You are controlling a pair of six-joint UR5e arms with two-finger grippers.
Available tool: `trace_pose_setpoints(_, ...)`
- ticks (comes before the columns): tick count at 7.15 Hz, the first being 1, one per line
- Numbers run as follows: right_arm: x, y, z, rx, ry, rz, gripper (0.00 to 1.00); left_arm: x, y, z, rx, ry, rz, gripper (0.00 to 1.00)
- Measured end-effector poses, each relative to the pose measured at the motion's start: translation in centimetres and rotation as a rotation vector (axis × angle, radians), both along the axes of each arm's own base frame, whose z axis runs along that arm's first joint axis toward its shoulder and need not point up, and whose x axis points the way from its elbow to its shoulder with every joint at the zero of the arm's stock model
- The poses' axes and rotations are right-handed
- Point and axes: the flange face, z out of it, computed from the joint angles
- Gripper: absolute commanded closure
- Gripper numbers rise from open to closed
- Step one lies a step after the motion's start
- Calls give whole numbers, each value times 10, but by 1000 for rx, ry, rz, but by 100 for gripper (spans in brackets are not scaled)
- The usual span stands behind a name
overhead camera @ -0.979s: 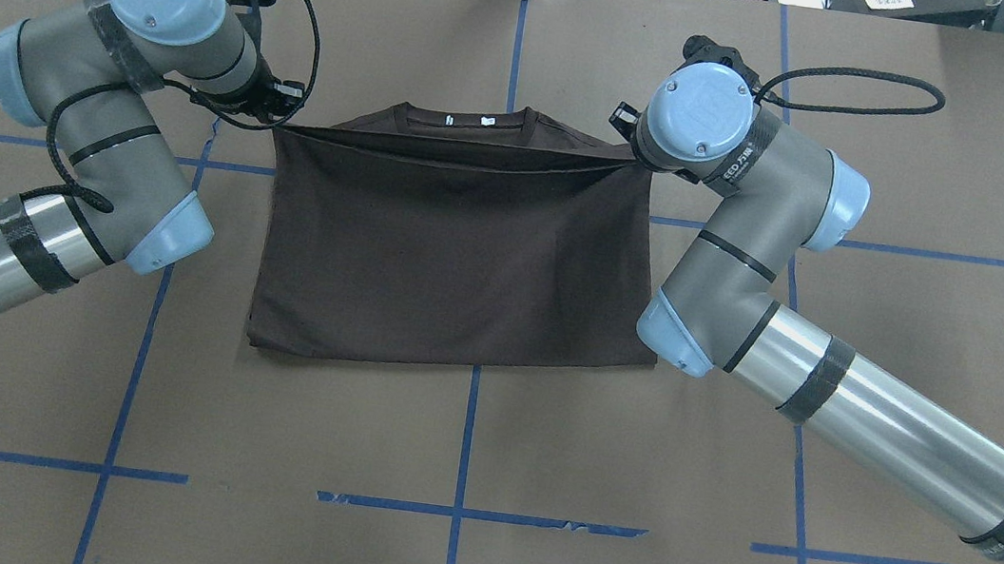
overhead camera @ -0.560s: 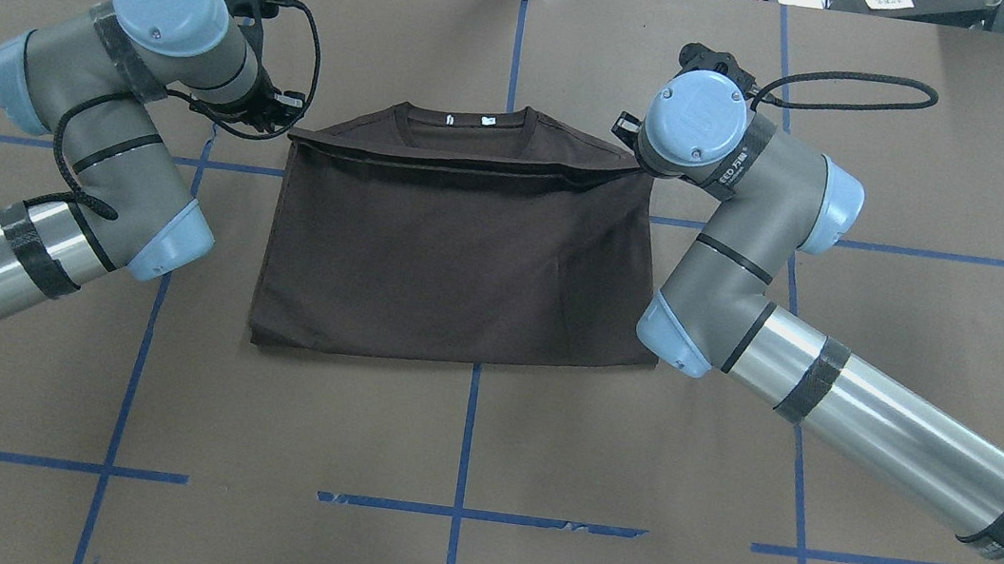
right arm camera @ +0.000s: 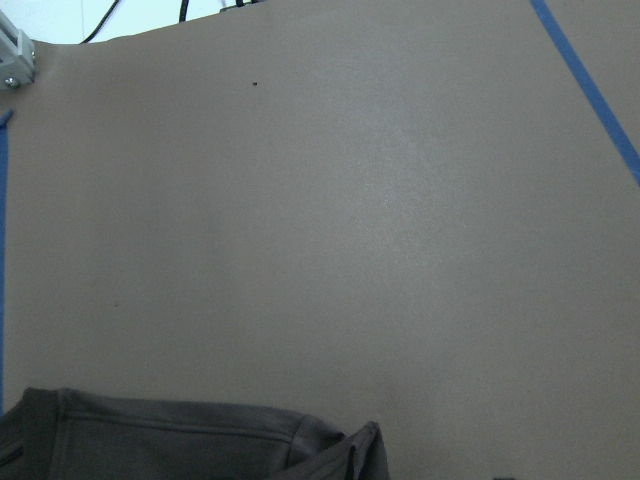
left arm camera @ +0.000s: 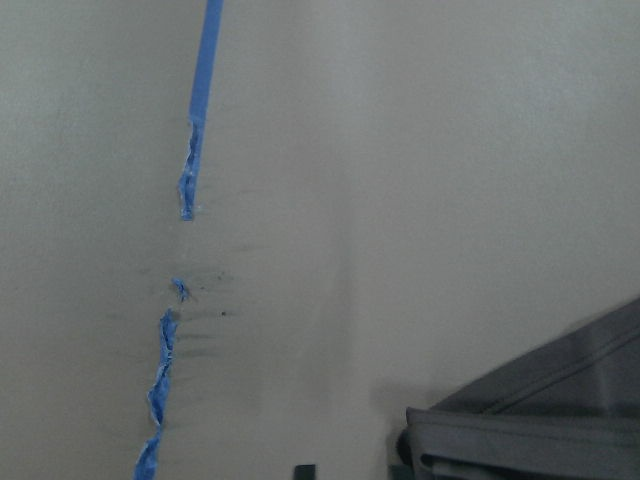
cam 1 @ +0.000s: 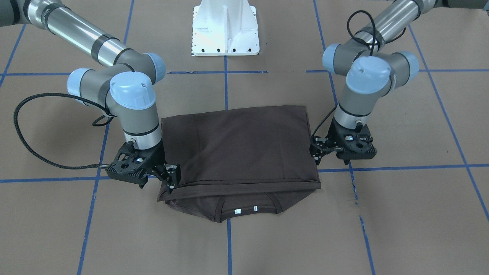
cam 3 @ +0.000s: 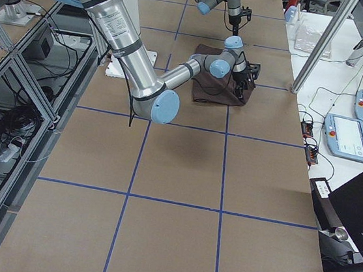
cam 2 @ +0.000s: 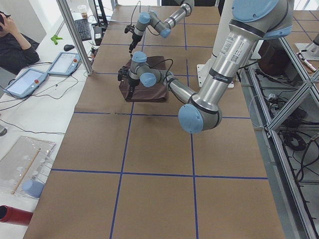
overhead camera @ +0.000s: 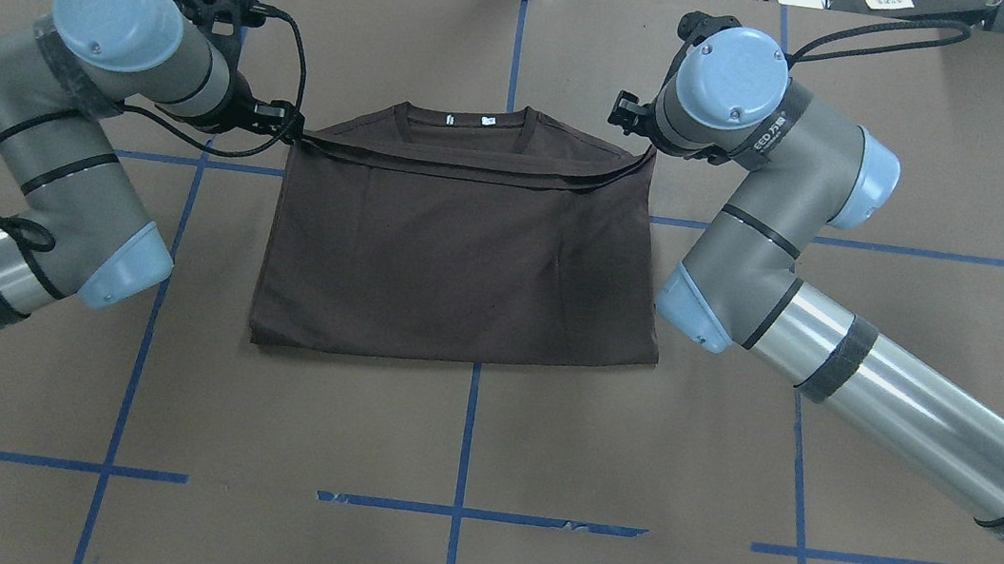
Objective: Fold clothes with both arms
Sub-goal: 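Move the left gripper down to the folded shirt's side edge nearest it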
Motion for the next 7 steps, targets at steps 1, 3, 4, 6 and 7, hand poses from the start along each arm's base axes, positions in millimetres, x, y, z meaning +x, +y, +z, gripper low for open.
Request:
trace_pose_setpoints(1,4,1,-2,4,-8,-11,0,-3,41,4,-15,34,10,19)
trace_pose_setpoints(3,6,1,-4,7,-11,-16,0,17,107,11,-111,130,-5,52)
trace_pose_setpoints(4,6,1,-4,8,-12,-16,0,29,129,17,-162,158,-12,52)
trace_pose_setpoints(6,6,1,-3,7,-11,-17,0,44,151,23,-215,171,-8,54)
trace_pose_setpoints(7,7,1,-3,6,-10,-17,0,51,160,23,-230,173,0,54)
